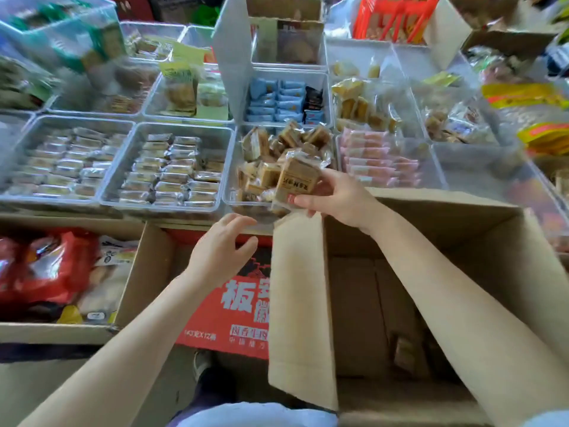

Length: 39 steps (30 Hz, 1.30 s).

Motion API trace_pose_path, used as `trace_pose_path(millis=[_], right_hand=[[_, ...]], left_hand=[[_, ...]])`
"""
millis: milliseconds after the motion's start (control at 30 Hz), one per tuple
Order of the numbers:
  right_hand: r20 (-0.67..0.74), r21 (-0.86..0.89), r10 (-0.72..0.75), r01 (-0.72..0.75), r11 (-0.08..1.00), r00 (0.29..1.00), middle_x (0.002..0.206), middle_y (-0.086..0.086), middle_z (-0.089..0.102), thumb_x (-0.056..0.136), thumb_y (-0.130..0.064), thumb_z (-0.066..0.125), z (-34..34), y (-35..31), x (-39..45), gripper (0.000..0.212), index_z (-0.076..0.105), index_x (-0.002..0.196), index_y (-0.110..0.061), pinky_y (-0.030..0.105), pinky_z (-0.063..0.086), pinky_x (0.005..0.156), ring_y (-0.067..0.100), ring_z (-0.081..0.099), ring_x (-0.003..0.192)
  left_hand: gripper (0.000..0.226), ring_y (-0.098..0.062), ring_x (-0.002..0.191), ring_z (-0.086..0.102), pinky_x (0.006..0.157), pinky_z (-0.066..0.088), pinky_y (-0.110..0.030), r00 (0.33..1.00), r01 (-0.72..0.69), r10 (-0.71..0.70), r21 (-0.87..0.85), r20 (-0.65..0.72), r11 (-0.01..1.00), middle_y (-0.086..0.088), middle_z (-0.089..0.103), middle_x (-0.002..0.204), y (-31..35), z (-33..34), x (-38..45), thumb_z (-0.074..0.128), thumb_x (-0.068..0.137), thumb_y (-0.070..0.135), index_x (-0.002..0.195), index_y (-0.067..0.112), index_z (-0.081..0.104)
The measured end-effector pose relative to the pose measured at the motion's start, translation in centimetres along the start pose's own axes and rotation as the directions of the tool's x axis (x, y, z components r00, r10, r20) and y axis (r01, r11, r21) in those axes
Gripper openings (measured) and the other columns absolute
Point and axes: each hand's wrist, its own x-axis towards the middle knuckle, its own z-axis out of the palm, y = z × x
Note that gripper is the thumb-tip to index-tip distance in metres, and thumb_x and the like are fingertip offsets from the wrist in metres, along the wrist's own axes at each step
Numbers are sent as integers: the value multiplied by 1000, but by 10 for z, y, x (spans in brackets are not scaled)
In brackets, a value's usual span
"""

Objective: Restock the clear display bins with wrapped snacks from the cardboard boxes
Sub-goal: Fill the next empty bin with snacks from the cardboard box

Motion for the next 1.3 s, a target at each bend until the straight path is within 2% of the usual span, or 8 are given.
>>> trace_pose_path(millis=[233,400,500,667,733,1033,1200,1300], right_hand=[[-173,-352,11,-72,933,985,89,-12,65,85,-40,77,81,-38,134,36,63,113,-22,21,46,66,5,62,79],[-303,-621,-26,-177,764,953,111,5,63,91,-33,70,141,-28,236,35,63,117,-13,35,49,85,24,58,104],[-304,-710,-11,-219,669,953,120,6,61,96,-28,63,163,-21,282,36,57,128,-14,30,41,76,27,59,109],[-185,-981,-198,-170,89,963,92,2,67,82,-14,69,186,-10,334,35,68,117,-19,32,48,68,24,66,82],[-136,-990,-96,-138,-17,986,105,5,64,86,-7,56,198,-9,351,32,64,114,-19,38,46,84,27,60,101],[-8,-971,371,-96,218,928,121,8,64,93,-22,39,215,31,367,39,52,129,-15,45,27,111,29,54,116],[5,-944,386,-122,306,923,160,13,26,99,-31,33,229,34,346,66,15,157,-5,44,15,123,28,26,147],[33,-956,375,-80,282,926,138,11,53,98,-28,38,223,14,339,48,43,140,-8,45,21,119,28,48,128]], left_hand=[[52,-29,138,42,110,38,-49,999,-26,16,320,33,947,-7,46,151,-164,-61,96,59,94,39,140,15,52],[61,-23,153,18,121,16,-46,997,-40,12,358,79,933,-5,30,163,-238,-78,161,46,98,56,149,23,40],[69,-22,156,5,124,8,-45,987,-42,-21,377,161,925,-1,15,168,-273,-73,172,36,99,60,158,25,27],[73,-23,156,1,123,15,-50,979,-52,-27,371,204,927,1,8,169,-289,-65,176,19,98,65,160,27,20],[74,-24,156,1,122,17,-51,977,-42,-37,362,208,931,1,8,169,-290,-65,178,19,96,65,160,28,20],[71,-25,156,-2,122,14,-51,974,-19,-54,317,220,948,-1,4,169,-287,-69,180,21,99,58,161,25,17],[73,-25,156,4,121,18,-51,978,-15,-55,326,202,945,-2,10,169,-288,-70,180,15,94,58,159,25,22],[71,-23,156,2,122,16,-50,977,-24,-50,338,208,941,-1,8,169,-287,-70,178,20,96,57,160,26,21]])
